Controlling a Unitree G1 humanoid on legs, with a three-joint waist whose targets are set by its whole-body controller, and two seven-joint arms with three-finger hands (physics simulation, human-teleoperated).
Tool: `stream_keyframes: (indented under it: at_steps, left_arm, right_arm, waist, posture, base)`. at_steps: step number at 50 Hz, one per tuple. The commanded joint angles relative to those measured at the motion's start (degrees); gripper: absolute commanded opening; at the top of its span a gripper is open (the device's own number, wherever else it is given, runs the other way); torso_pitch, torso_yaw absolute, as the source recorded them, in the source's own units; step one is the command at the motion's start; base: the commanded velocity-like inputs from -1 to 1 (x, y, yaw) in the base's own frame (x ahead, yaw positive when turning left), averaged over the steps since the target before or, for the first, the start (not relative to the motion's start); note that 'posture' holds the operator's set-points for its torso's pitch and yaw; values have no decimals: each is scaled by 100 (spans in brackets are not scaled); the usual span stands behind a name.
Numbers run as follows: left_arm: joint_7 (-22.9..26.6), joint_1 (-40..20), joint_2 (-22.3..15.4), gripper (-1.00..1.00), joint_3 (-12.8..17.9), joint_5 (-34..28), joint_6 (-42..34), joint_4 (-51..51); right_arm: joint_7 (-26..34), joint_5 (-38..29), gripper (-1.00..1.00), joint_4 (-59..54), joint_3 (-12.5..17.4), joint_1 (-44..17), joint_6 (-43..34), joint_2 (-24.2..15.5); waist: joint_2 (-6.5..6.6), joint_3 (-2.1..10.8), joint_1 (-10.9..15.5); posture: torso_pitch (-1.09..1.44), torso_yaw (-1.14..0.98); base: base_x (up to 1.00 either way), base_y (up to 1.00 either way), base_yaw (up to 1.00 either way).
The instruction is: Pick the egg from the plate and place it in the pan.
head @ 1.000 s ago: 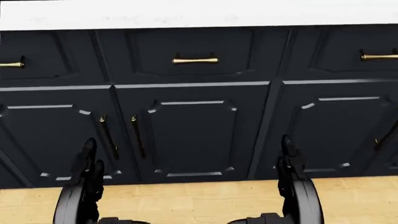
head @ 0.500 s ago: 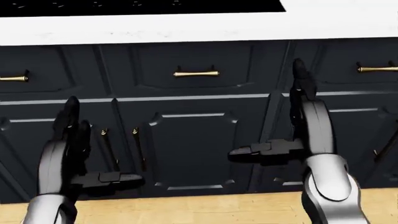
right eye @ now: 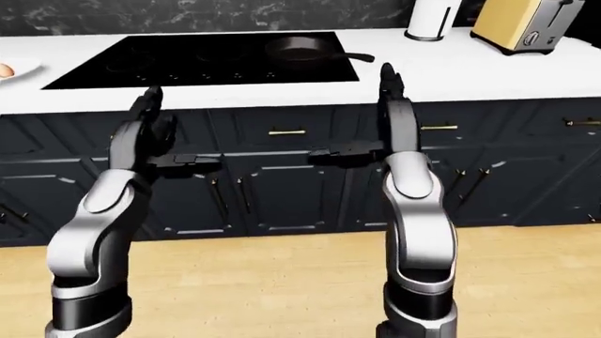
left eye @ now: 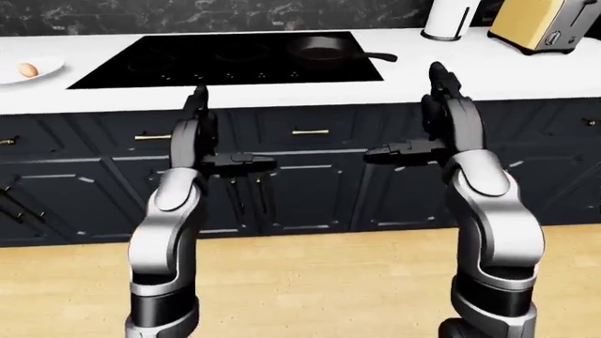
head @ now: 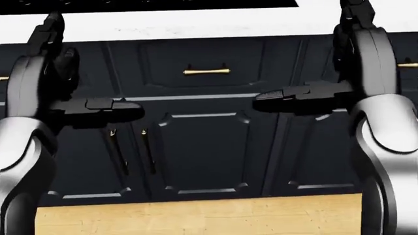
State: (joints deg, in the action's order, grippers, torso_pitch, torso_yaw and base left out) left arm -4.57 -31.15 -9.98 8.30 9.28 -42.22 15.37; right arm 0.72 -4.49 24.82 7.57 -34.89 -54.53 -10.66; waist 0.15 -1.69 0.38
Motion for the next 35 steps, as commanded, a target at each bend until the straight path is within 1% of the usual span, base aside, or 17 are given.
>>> stream_keyframes:
  at_steps: [1,3,6,10,15,19,20,21,22,23,25,26,29,31,32,34,35]
  left_arm:
    - [-12,-193,-64,100,30,24,85,136]
    - [-21,-287,-117,100,68,53,6,125]
    - [-107,-499,-186,100,96,88,-250,211]
    - [-196,-629,-260,100,196,254,-601,558]
    - [-339,-774,-393,100,342,484,-909,853]
    - [-411,-792,-469,100,362,592,-931,894]
    - [-440,-797,-449,100,398,681,-997,940]
    - [-474,-815,-467,100,398,727,-1041,985]
    - [-494,-821,-482,100,404,764,-1048,996]
    - [-511,-820,-499,100,414,792,-1052,1010]
    - [-554,-833,-539,100,442,861,-1088,1045]
    - [-578,-842,-553,100,448,896,-1113,1075]
    - [-627,-845,-572,100,435,959,-1165,1133]
    - [-647,-856,-585,100,434,995,-1182,1151]
    - [-656,-856,-592,100,435,1006,-1182,1151]
    - [-673,-856,-608,100,433,1023,-1186,1156]
    - [-680,-855,-612,100,429,1027,-1190,1164]
  right_arm:
    - [-52,35,100,167,27,-324,47,-83]
    - [-98,145,100,140,111,-446,9,-103]
    - [-140,200,100,191,54,-526,-111,-202]
    - [-181,390,100,454,242,-587,-337,-264]
    - [-244,542,100,709,279,-724,-674,-425]
    - [-298,608,100,770,250,-762,-733,-426]
    - [-322,614,100,784,241,-781,-760,-426]
    - [-330,645,100,817,247,-818,-811,-418]
    - [-348,663,100,841,256,-838,-841,-420]
    - [-353,676,100,836,253,-815,-815,-420]
    - [-365,714,100,854,236,-812,-825,-409]
    - [-367,721,100,848,223,-805,-808,-414]
    - [-374,744,100,841,221,-793,-788,-413]
    - [-385,749,100,805,209,-770,-737,-405]
    - [-387,750,100,796,198,-769,-725,-402]
    - [-384,757,100,823,203,-786,-764,-413]
    - [-383,761,100,827,208,-784,-768,-415]
  waist:
    - [-12,134,9]
    - [-11,125,3]
    - [-19,130,-3]
    - [-34,123,-4]
    - [-33,96,8]
    - [-21,82,3]
    - [12,210,-17]
    - [-24,193,-36]
    - [-194,134,-48]
    - [-302,174,-41]
    - [-326,239,-69]
    - [-306,231,-70]
    - [-97,124,-103]
    - [90,73,-125]
    - [238,86,-139]
    - [775,223,-112]
    - [357,94,-108]
  posture:
    - [0,0]
    - [0,0]
    - [0,0]
    - [0,0]
    - [0,0]
    - [0,0]
    - [0,0]
    - [0,0]
    - [0,0]
    - [0,0]
    - [0,0]
    - [0,0]
    - [0,0]
    - [0,0]
    - [0,0]
    - [0,0]
    - [0,0]
  base:
    - [0,0,0]
    - [0,0,0]
    - [0,0,0]
    - [0,0,0]
    - [0,0,0]
    - [0,0,0]
    - [0,11,0]
    - [0,60,0]
    - [0,66,0]
    - [0,63,0]
    - [0,59,0]
    - [0,52,0]
    - [0,48,0]
    - [0,46,0]
    - [0,45,0]
    - [0,46,0]
    - [0,45,0]
